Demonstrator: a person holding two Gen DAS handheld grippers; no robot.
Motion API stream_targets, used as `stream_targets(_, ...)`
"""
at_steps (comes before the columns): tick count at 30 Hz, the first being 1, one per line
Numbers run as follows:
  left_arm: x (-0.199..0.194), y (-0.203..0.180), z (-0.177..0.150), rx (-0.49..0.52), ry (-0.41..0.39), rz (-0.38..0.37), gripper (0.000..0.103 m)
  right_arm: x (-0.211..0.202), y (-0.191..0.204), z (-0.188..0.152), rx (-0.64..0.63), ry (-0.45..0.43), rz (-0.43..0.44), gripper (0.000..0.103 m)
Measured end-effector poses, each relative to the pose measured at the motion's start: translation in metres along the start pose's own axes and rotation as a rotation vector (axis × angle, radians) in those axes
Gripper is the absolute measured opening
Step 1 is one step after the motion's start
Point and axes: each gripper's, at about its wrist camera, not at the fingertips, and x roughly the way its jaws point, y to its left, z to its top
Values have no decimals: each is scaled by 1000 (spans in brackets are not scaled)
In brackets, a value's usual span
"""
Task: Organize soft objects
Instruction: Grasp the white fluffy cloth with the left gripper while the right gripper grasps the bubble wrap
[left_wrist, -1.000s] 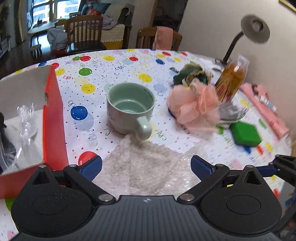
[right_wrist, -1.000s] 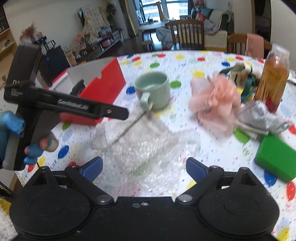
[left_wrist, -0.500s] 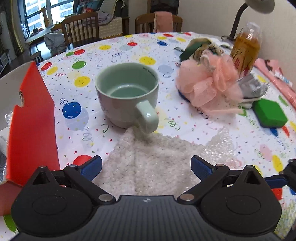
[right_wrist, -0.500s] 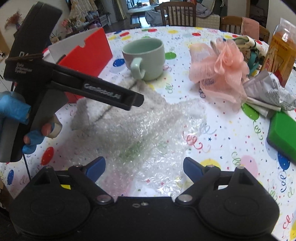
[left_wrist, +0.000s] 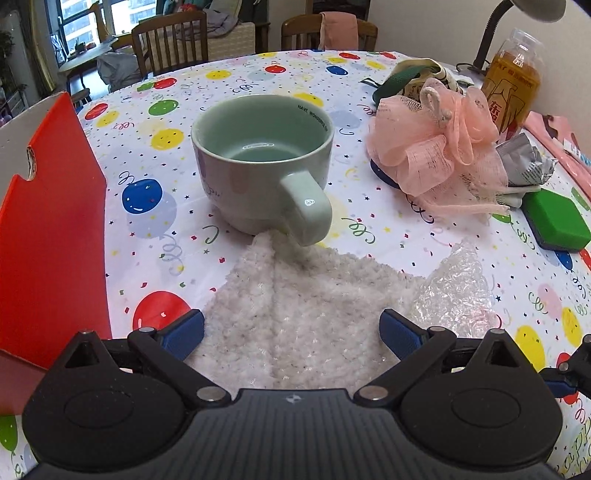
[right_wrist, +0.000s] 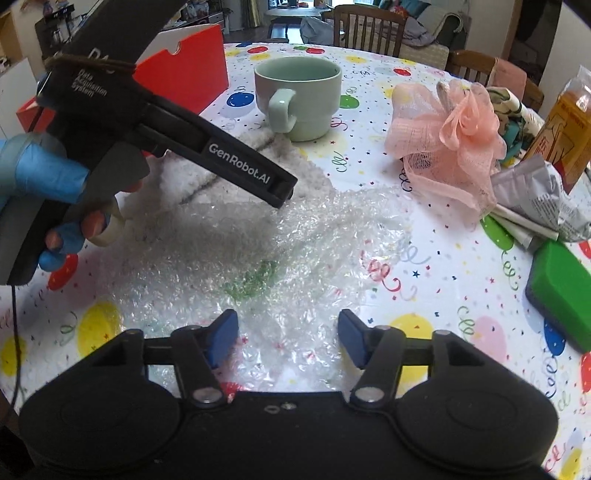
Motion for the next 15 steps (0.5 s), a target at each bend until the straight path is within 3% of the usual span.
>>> stream_targets(6, -3, -3, -3, 17, -5, 57, 70, -2, 6, -2, -55, -11, -15, 49)
stream_targets(10, -8, 0, -2, 26, -13, 69, 35, -5, 11, -3, -82, -13, -1, 30)
stream_targets(13, -11, 2, 0, 35, -11, 78, 24, -6, 13, -2, -87, -12, -5, 11)
stream_targets(15, -14, 6, 1, 22, -12, 70, 19, -9, 11, -2, -74, -14, -8, 7)
